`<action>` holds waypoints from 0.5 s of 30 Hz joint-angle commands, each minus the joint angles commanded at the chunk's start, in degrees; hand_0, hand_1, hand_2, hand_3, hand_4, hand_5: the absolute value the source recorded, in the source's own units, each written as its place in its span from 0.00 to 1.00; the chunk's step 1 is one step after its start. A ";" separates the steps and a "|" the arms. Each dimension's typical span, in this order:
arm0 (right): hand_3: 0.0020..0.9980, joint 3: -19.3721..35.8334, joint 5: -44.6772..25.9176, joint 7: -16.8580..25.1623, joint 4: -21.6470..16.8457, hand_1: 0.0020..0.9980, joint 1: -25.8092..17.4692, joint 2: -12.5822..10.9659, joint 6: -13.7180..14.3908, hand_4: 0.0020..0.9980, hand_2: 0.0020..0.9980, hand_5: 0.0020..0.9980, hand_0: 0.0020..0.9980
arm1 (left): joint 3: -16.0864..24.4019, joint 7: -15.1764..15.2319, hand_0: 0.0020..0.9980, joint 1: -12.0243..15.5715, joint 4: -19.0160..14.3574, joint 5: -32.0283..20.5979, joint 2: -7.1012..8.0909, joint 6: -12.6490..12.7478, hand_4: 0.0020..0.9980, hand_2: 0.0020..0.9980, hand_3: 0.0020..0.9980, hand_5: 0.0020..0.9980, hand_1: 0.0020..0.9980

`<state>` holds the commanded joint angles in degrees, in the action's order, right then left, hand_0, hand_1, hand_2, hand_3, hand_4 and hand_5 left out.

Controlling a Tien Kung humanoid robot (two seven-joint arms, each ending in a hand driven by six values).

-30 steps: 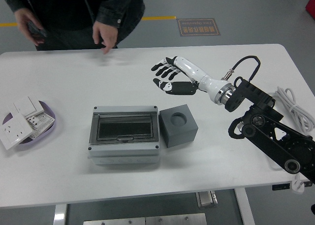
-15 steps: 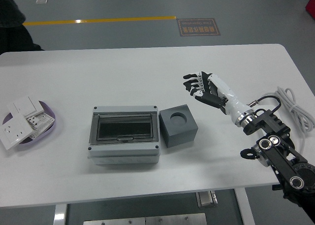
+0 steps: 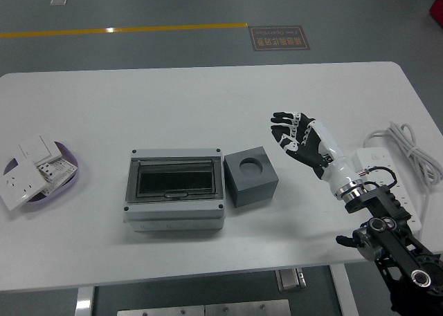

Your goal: Pick up the cylinder from the cube,place it in the box,flap close box

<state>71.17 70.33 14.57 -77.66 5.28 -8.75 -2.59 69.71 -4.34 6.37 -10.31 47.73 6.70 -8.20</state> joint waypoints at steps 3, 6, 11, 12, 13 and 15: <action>0.74 0.19 0.11 -0.48 -0.14 0.70 -0.35 -0.02 0.13 0.78 0.68 0.20 0.74 | 0.15 -0.10 0.64 0.18 0.00 0.04 0.09 0.18 0.82 0.68 0.74 0.33 0.68; 0.74 0.45 0.34 -1.19 -0.22 0.70 -0.63 -0.26 0.31 0.78 0.68 0.20 0.74 | 0.56 -0.01 0.64 0.31 0.00 -0.08 0.01 0.38 0.82 0.68 0.74 0.33 0.68; 0.74 0.47 1.22 -1.87 -0.38 0.69 -0.66 -0.78 0.19 0.79 0.67 0.20 0.72 | 1.08 -0.05 0.64 0.07 0.00 0.21 0.00 0.58 0.82 0.68 0.74 0.33 0.68; 0.74 0.50 1.54 -1.95 -0.45 0.69 -0.58 -0.88 0.20 0.79 0.67 0.20 0.72 | 1.09 -0.03 0.64 0.03 0.00 0.19 0.01 0.60 0.82 0.68 0.74 0.33 0.68; 0.70 0.54 1.82 -2.03 -0.52 0.69 -0.49 -0.97 0.23 0.78 0.67 0.21 0.72 | 1.08 -0.02 0.64 -0.01 0.00 0.15 0.02 0.62 0.82 0.68 0.74 0.33 0.68; 0.70 0.68 2.52 -2.58 -0.74 0.69 -0.28 -1.12 0.53 0.78 0.67 0.21 0.72 | 1.04 -0.06 0.64 -0.02 0.00 0.07 0.03 0.68 0.82 0.68 0.74 0.33 0.68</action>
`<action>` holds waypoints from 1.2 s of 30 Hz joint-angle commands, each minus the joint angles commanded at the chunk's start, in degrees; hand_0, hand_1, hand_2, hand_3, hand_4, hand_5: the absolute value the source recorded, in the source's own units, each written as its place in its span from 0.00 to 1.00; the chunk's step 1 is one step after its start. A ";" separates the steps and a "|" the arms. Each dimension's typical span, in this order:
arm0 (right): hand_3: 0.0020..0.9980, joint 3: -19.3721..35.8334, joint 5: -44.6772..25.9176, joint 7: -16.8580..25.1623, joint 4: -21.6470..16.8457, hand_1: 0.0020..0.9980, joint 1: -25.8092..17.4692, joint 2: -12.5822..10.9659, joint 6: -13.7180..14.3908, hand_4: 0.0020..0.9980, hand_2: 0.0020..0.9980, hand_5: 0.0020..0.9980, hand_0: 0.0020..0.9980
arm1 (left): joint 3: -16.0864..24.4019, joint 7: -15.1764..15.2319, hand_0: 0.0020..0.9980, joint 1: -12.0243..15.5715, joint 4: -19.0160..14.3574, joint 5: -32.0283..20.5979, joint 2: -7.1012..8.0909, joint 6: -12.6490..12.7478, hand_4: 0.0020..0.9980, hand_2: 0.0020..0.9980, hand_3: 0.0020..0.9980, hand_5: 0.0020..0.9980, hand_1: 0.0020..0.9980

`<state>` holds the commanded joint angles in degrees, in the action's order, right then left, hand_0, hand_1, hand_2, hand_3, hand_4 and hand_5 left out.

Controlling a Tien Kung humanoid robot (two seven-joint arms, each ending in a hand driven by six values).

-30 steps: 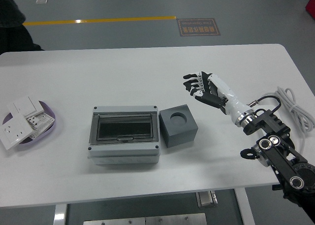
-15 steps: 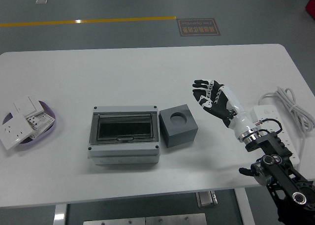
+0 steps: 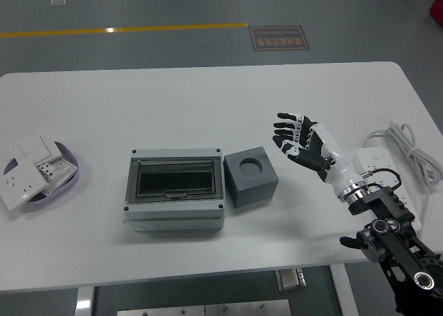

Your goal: Pick up the cylinder from the cube,place it in the box,flap close box

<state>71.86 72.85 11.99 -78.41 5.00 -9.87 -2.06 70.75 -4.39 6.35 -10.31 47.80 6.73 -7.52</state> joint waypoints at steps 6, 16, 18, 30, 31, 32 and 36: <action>0.69 1.02 1.06 -1.19 -1.16 0.69 -0.09 -0.29 -0.19 0.78 0.66 0.21 0.72 | -0.35 -0.33 0.64 0.24 0.00 -0.41 -0.15 0.15 0.82 0.68 0.74 0.33 0.68; 0.66 2.46 1.48 -1.91 -6.32 0.67 -0.73 -0.75 -0.80 0.76 0.64 0.23 0.70 | -0.64 -0.48 0.64 -0.10 0.00 -0.80 -0.18 0.32 0.81 0.68 0.74 0.33 0.68; 0.66 2.60 1.85 -1.85 -7.33 0.67 -0.90 -0.84 -0.78 0.76 0.64 0.23 0.70 | -0.59 -0.44 0.64 -0.36 0.00 -0.83 -0.09 0.36 0.81 0.68 0.74 0.33 0.68; 0.64 3.40 2.50 -1.57 -8.44 0.66 -0.69 -0.71 -0.86 0.76 0.63 0.23 0.69 | 0.09 -0.45 0.64 -1.50 0.00 -0.63 0.51 0.64 0.81 0.68 0.73 0.33 0.68; 0.64 3.40 2.49 -1.64 -8.37 0.66 -0.74 -0.71 -0.82 0.76 0.63 0.23 0.69 | 0.05 -0.41 0.64 -1.59 0.00 -0.71 0.53 0.66 0.81 0.68 0.73 0.33 0.68; 0.64 3.41 2.48 -1.71 -8.31 0.66 -0.77 -0.72 -0.77 0.76 0.63 0.23 0.69 | 0.07 -0.37 0.64 -1.67 0.00 -0.73 0.54 0.68 0.81 0.68 0.73 0.33 0.68; 0.66 3.25 2.56 -2.24 -7.87 0.66 -0.70 -0.94 -0.06 0.75 0.64 0.24 0.69 | 0.47 -0.44 0.64 -1.99 0.00 -0.38 0.54 0.79 0.80 0.68 0.73 0.33 0.68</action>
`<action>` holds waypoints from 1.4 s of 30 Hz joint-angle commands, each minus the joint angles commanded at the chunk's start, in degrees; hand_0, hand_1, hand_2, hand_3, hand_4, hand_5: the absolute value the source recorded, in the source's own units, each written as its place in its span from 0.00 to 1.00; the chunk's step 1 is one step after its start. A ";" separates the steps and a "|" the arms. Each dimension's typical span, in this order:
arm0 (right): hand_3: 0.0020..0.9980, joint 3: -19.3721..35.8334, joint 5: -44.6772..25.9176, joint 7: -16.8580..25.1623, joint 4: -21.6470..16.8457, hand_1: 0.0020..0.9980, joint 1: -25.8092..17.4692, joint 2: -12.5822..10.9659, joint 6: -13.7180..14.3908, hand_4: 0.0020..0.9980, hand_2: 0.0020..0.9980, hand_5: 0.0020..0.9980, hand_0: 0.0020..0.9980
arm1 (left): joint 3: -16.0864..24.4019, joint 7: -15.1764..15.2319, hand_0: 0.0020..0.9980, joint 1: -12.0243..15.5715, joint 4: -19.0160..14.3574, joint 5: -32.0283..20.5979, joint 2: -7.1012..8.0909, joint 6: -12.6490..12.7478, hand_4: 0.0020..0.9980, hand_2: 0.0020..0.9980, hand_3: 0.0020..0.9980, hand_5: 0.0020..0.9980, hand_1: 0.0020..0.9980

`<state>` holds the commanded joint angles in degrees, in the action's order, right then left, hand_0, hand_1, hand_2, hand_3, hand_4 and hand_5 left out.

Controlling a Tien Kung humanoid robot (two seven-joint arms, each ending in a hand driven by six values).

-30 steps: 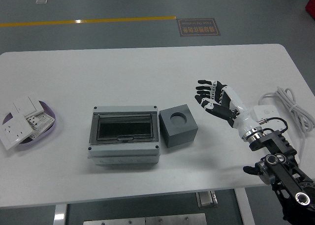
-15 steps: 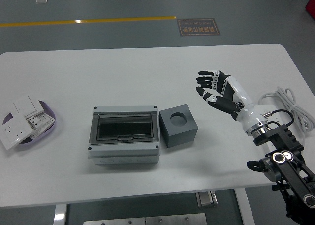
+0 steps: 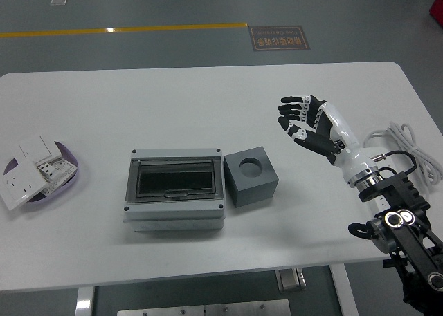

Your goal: Pick up the cylinder from the cube,place it in the box,flap close box

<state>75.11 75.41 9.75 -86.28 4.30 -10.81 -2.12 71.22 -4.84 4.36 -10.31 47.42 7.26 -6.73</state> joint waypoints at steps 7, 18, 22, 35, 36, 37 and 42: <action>0.66 0.21 0.82 -0.28 -0.13 0.66 0.47 -0.41 0.35 0.74 0.64 0.23 0.68 | 1.35 -0.28 0.64 -0.61 0.00 1.17 0.00 0.25 0.80 0.68 0.73 0.32 0.68; 0.65 1.41 0.62 -0.24 -0.18 0.65 0.17 -0.48 0.38 0.74 0.63 0.23 0.67 | 1.55 -0.41 0.64 -0.74 0.00 1.25 -0.12 0.38 0.79 0.68 0.72 0.32 0.68; 0.65 1.54 0.77 -0.24 -0.26 0.65 0.16 -0.38 0.42 0.73 0.64 0.23 0.68 | 1.60 -0.43 0.64 -0.91 0.00 1.37 -0.09 0.46 0.79 0.68 0.72 0.32 0.68; 0.65 1.79 -1.54 0.67 1.18 0.65 0.04 -0.08 -0.25 0.73 0.64 0.22 0.68 | 2.06 -0.46 0.64 -0.41 0.00 1.40 -0.13 0.53 0.78 0.68 0.72 0.31 0.68; 0.65 1.74 -2.16 0.80 1.41 0.65 0.08 -0.03 -0.39 0.73 0.64 0.22 0.68 | 2.09 -0.45 0.64 -0.32 0.00 1.40 -0.17 0.52 0.78 0.68 0.72 0.31 0.68; 0.65 1.71 -2.59 0.88 1.55 0.65 0.12 -0.01 -0.51 0.73 0.64 0.22 0.68 | 2.12 -0.45 0.64 -0.25 0.00 1.43 -0.20 0.51 0.78 0.68 0.72 0.31 0.68; 0.65 1.52 -3.30 0.84 1.59 0.65 0.37 -0.12 -0.96 0.73 0.64 0.22 0.67 | 2.18 -0.39 0.64 0.06 0.00 1.46 -0.36 0.44 0.78 0.68 0.72 0.31 0.68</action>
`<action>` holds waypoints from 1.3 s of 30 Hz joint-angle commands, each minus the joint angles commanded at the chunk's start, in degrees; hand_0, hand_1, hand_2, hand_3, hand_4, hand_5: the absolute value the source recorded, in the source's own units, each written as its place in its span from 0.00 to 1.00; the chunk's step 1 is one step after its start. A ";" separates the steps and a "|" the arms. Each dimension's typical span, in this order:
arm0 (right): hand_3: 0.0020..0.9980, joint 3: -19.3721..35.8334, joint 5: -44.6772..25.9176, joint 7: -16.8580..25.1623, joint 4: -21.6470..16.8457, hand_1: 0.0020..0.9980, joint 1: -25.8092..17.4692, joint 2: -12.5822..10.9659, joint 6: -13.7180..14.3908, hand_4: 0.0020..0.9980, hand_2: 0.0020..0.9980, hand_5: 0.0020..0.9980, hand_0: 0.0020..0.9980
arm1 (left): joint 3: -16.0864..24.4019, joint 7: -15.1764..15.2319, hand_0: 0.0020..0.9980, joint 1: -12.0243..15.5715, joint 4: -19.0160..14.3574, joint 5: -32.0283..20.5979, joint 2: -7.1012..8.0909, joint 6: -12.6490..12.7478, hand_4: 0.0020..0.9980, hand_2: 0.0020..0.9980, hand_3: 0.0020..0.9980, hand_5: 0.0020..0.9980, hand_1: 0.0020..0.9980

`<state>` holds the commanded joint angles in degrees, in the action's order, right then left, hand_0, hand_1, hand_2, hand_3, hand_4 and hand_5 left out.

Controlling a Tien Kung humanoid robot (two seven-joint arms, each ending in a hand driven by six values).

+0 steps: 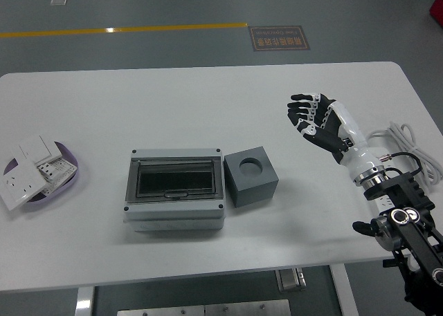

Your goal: Pick up the cylinder from the cube,place it in the box,flap close box

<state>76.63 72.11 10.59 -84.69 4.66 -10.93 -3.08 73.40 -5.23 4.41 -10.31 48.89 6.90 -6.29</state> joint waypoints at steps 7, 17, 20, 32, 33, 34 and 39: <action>0.65 -0.91 -0.03 0.24 -0.08 0.66 0.88 -0.14 -0.54 0.73 0.64 0.21 0.67 | 0.10 0.05 0.64 0.17 0.00 0.21 -0.02 -0.02 0.78 0.68 0.72 0.31 0.67; 0.70 -2.54 0.82 0.07 0.54 0.67 2.92 -0.28 -1.56 0.73 0.68 0.20 0.68 | -0.19 0.05 0.64 0.16 0.00 0.45 -0.37 -0.16 0.78 0.68 0.72 0.31 0.67; 0.70 -2.88 0.79 -0.30 0.72 0.67 3.12 -0.34 -2.42 0.73 0.68 0.20 0.68 | -0.19 0.03 0.64 0.03 0.00 0.51 -0.46 -0.20 0.78 0.68 0.72 0.31 0.67; 0.78 -3.32 1.35 -0.82 0.75 0.70 2.61 -0.76 -3.70 0.74 0.69 0.16 0.70 | -0.27 -0.23 0.64 -0.03 0.00 0.34 -0.57 -0.22 0.78 0.68 0.72 0.31 0.67; 0.78 -3.33 1.29 -0.86 0.81 0.70 2.52 -0.76 -3.82 0.74 0.69 0.16 0.70 | -0.27 -0.24 0.64 -0.03 0.00 0.32 -0.49 -0.21 0.78 0.68 0.72 0.31 0.67; 0.78 -3.37 1.23 -0.91 0.88 0.70 2.43 -0.75 -3.93 0.67 0.68 0.02 0.71 | -0.28 -0.26 0.64 -0.03 0.00 0.33 -0.40 -0.19 0.78 0.68 0.72 0.31 0.67; 0.78 -3.49 1.12 -0.92 1.07 0.70 2.22 -0.80 -4.06 0.67 0.68 0.02 0.71 | -0.40 -0.33 0.64 -0.09 0.00 0.45 -0.16 -0.18 0.78 0.68 0.72 0.31 0.67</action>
<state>73.15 73.23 9.66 -83.62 6.88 -11.73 -7.14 73.00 -5.56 4.33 -10.31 49.34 6.74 -6.47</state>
